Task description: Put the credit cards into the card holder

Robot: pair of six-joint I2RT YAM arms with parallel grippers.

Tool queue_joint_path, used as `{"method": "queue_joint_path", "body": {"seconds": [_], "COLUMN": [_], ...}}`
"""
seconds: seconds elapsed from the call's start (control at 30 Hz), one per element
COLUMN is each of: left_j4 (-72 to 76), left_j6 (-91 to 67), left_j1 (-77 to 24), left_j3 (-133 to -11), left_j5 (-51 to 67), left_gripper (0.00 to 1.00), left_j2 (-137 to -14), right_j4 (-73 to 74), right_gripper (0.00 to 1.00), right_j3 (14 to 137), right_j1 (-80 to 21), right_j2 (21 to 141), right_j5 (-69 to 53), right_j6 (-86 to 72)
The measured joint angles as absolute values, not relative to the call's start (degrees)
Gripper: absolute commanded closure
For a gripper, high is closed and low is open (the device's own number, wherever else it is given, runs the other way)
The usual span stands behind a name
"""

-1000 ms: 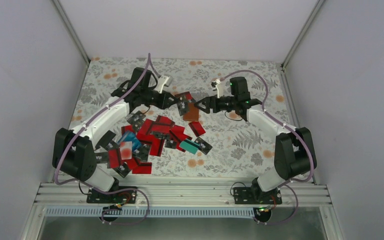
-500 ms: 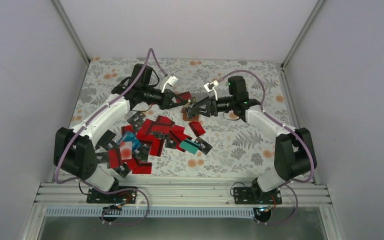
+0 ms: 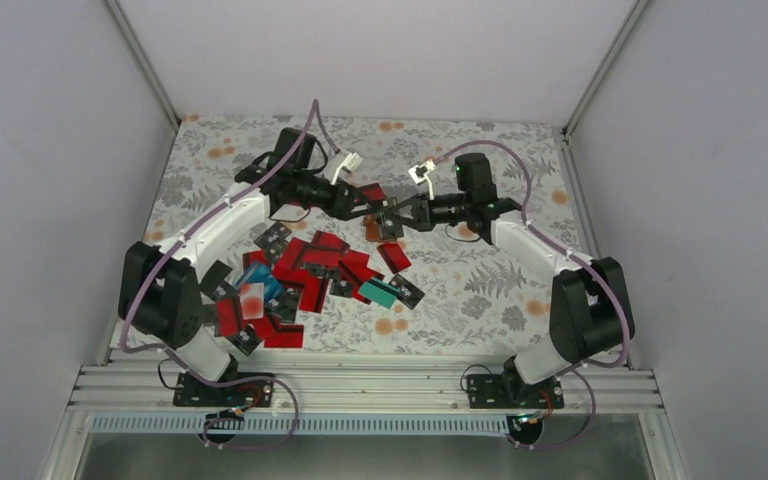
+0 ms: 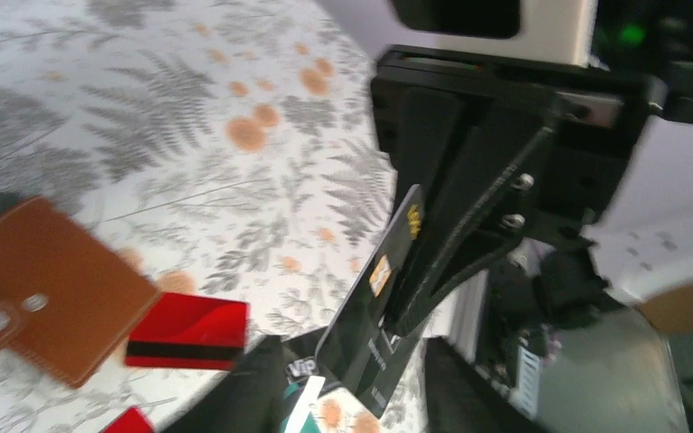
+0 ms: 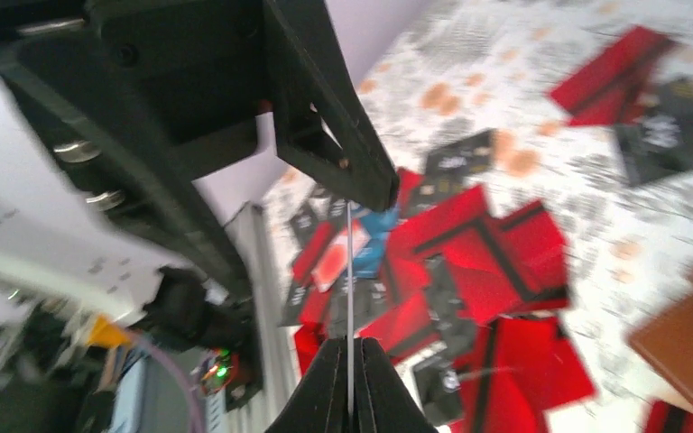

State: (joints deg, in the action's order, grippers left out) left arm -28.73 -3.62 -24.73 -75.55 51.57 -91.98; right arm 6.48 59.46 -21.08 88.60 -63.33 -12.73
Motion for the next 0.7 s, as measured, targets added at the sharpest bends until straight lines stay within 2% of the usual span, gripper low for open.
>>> {"method": "queue_joint_path", "body": {"seconds": [0.1, 0.23, 0.43, 0.7], "left_j4": [-29.69, -31.00, -35.86, -41.47], "left_j6": [-5.21, -7.16, -12.60, -19.16], "left_j1": [-25.47, -27.70, -34.33, -36.88], "left_j3": [-77.19, -80.62, -89.30, -99.15], "left_j5": [42.98, 30.04, 10.59, -4.89], "left_gripper": [0.22, 0.18, 0.25, 0.38], "left_j2": [-93.91, -99.42, -111.92, -124.07], "right_j4": [9.89, 14.46, 19.62, 22.22], "right_gripper": [0.96, 0.96, 0.96, 0.96], "right_j3": [59.48, 59.00, 54.72, 52.95], "right_j1": [-21.10, -20.71, -19.33, -18.04], "right_j2": [88.20, 88.16, 86.70, 81.49], "right_j5": [-53.47, -38.96, -23.94, -17.87], "right_j6": [-14.24, -17.65, -22.11, -23.00]}}
